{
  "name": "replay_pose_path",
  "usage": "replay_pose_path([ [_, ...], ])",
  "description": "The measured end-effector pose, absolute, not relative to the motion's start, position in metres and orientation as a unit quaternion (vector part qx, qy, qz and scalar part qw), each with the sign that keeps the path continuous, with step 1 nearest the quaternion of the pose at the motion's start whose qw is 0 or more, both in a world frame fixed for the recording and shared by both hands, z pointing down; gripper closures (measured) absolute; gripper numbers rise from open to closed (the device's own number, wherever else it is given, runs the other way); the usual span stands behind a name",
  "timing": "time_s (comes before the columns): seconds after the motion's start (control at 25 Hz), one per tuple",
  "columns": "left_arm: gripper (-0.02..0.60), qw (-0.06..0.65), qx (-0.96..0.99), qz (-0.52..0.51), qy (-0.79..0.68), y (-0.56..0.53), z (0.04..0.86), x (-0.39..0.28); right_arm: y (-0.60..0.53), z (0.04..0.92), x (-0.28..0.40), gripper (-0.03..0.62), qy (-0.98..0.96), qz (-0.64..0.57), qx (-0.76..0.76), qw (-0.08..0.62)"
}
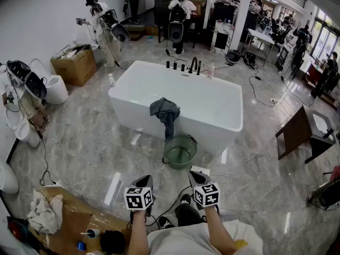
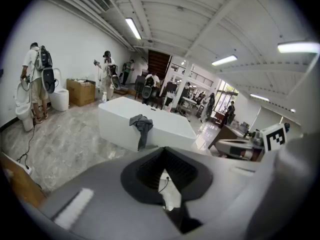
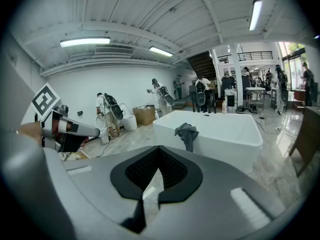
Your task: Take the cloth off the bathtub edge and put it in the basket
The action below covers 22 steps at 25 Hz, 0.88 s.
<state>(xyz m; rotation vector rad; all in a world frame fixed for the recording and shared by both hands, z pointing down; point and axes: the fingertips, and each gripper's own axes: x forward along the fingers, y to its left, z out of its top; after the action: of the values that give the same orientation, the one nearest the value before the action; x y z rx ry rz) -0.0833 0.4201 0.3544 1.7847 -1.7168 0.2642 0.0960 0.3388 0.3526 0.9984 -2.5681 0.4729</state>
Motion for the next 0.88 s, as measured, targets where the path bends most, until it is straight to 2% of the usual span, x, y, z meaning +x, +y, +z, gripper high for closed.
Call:
replay_pose_path([
  [0.4,0.525,0.237,0.703,0.011,-0.671,0.418,0.318,-0.091,0.343,0.35,0.091,0.592,-0.911,0.146,0.342,0.177],
  [0.88,0.525,0.235,0.697,0.04,-0.677,0.408,0.336,-0.084,0.335,0.359,0.098,0.592,-0.911,0.192,0.335,0.143],
])
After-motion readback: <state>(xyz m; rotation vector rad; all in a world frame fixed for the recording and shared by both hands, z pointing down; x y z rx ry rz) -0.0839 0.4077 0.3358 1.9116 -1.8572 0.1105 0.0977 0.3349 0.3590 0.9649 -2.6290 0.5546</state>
